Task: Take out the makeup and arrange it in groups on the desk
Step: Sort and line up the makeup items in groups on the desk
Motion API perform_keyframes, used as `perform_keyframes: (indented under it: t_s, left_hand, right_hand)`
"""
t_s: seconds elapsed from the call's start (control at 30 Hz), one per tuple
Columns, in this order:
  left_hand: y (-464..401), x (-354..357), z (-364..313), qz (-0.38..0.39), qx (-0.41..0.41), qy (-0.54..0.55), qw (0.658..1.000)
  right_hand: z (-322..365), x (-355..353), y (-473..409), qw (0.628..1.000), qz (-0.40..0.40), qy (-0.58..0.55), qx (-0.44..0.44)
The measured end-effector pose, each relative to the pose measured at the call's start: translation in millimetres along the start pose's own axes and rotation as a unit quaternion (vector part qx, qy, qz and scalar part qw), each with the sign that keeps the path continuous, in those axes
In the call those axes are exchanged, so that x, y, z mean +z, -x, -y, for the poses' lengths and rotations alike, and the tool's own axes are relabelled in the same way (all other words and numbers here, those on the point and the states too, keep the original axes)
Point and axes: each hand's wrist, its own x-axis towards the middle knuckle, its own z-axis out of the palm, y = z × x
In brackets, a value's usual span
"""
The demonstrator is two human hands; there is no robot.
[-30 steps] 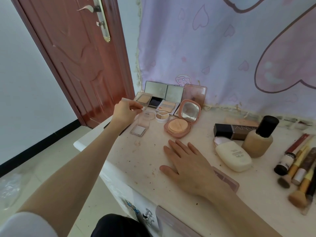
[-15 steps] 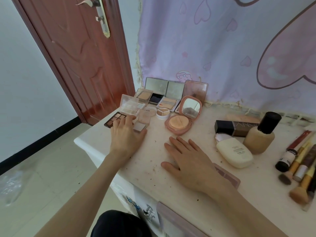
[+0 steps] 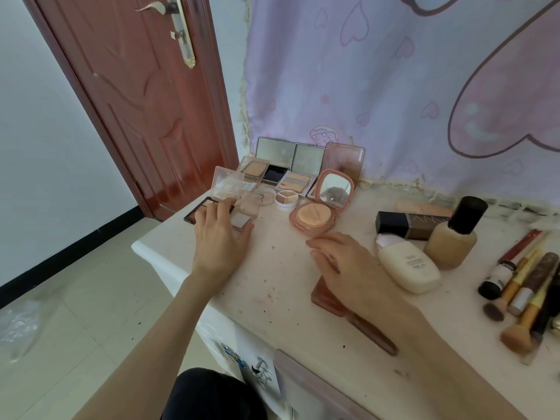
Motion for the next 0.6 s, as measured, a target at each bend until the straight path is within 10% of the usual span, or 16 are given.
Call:
perform_keyframes:
  t_s: [0.27, 0.43, 0.6]
  left_hand:
    - [46, -9, -34, 0.092, 0.062, 0.204, 0.973]
    - [55, -8, -45, 0.144, 0.094, 0.200, 0.965]
    - [61, -9, -50, 0.162, 0.119, 0.246, 0.948]
  right_hand:
    - [-7, -34, 8, 0.975, 0.193, 0.080, 0.070]
    - [-2, -25, 10, 0.976, 0.176, 0.117, 0.047]
    - [1, -22, 1, 0.961, 0.031, -0.226, 0.153]
